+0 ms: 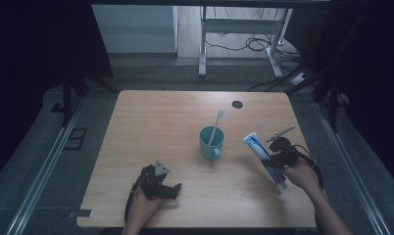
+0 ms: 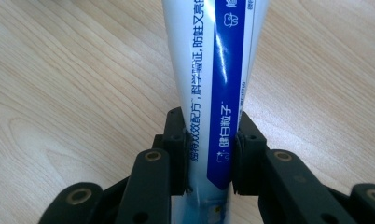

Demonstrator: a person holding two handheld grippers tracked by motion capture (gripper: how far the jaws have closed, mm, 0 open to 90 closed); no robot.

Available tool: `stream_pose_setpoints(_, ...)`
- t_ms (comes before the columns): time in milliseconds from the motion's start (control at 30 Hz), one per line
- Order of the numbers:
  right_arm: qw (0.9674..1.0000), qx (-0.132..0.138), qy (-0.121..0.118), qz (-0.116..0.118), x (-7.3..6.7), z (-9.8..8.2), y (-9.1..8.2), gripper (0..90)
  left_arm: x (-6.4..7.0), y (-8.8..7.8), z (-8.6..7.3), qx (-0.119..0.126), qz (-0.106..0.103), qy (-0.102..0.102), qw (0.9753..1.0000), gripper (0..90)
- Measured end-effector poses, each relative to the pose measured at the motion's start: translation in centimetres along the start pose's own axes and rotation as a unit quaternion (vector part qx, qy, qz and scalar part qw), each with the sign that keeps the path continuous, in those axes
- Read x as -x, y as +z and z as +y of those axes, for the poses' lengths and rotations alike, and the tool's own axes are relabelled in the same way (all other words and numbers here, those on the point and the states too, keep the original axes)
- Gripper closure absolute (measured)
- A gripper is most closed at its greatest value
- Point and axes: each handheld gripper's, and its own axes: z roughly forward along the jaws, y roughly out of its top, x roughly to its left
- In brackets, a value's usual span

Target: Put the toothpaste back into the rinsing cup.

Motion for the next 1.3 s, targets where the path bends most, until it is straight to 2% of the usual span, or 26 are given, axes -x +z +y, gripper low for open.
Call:
stream_pose_setpoints(333, 0.9994, 0.034, 0.001, 0.004, -0.2, -0.2, -0.4, 71.7, 0.0, 0.0, 0.0, 0.000, 0.000, 0.000, 1.0000, 1.8)
stream_pose_setpoints(733, 0.9965, 0.083, 0.004, 0.006, -0.3, -0.4, -0.8, 71.7, 0.0, 0.0, 0.0, 0.000, 0.000, 0.000, 1.0000, 1.9)
stream_pose_setpoints(1300, 0.9884, 0.152, 0.002, 0.000, -1.0, -0.5, -1.3, 71.7, 0.0, 0.0, 0.0, 0.000, 0.000, 0.000, 1.0000, 1.9)
